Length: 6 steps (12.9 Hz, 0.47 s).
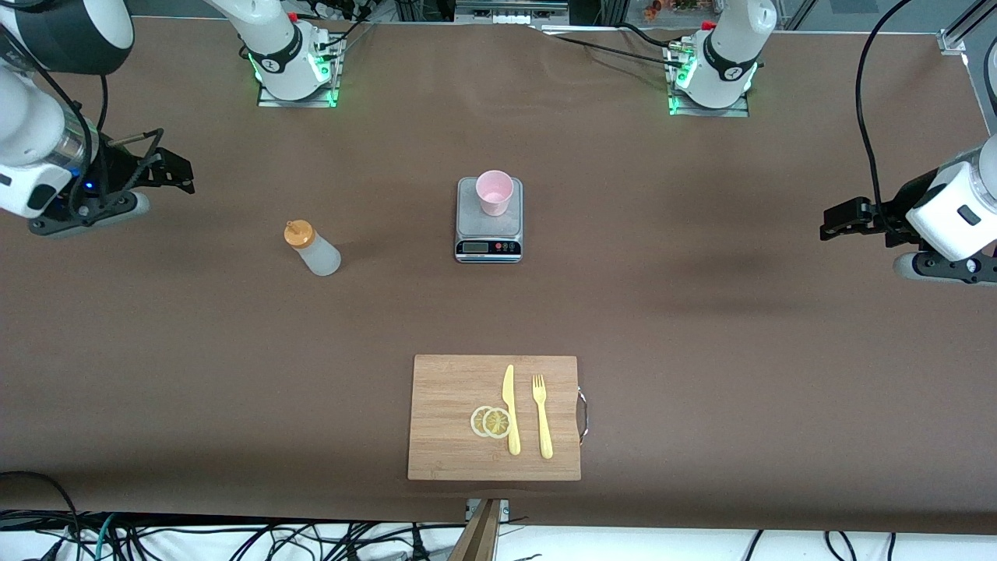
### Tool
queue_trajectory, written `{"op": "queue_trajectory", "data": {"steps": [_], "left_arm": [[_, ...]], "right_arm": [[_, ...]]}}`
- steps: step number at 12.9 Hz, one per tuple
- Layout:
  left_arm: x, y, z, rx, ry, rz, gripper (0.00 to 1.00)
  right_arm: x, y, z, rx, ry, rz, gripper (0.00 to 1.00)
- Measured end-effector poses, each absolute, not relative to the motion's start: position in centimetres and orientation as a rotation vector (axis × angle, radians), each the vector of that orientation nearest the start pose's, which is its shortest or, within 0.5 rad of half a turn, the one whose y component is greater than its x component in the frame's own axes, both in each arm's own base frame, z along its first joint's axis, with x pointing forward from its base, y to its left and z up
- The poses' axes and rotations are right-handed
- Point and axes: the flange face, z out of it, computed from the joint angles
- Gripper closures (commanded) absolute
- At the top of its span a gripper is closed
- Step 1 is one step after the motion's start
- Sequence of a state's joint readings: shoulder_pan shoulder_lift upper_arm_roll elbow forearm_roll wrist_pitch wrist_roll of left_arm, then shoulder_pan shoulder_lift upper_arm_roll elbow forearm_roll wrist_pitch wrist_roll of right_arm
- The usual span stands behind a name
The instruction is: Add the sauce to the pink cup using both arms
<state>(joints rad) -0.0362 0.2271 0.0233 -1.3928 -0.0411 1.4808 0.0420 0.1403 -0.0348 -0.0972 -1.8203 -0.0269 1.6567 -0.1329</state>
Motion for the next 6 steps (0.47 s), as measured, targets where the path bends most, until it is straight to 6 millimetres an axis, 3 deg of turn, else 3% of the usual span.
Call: {"op": "queue_trajectory", "data": {"steps": [3, 6], "left_arm": [[61.1, -1.4, 56.8, -3.171, 0.089, 0.220, 0.00], [61.1, -1.4, 56.8, -3.171, 0.089, 0.220, 0.00]], "right_arm": [[53.3, 3.0, 54.2, -3.167, -0.047, 0.165, 0.01], [53.7, 2.3, 55.5, -3.168, -0.017, 0.113, 0.01]]}}
